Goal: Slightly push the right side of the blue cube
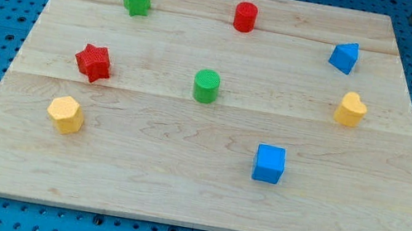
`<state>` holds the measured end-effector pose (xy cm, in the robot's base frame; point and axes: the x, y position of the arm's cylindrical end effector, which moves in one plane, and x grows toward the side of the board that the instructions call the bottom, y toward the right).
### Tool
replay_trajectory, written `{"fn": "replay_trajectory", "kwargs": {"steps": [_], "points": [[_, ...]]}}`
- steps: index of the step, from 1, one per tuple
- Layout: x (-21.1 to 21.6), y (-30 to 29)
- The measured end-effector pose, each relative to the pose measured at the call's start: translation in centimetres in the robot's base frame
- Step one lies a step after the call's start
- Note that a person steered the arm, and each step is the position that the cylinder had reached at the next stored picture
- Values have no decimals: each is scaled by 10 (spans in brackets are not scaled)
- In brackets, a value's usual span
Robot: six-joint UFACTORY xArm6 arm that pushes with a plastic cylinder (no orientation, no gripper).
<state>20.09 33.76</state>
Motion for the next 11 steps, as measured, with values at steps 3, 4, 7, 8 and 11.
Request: {"fn": "replay_trajectory", "kwargs": {"steps": [3,4,7,8,11], "points": [[14,-96],[15,-171],[111,-48],[195,6],[350,-225]]}}
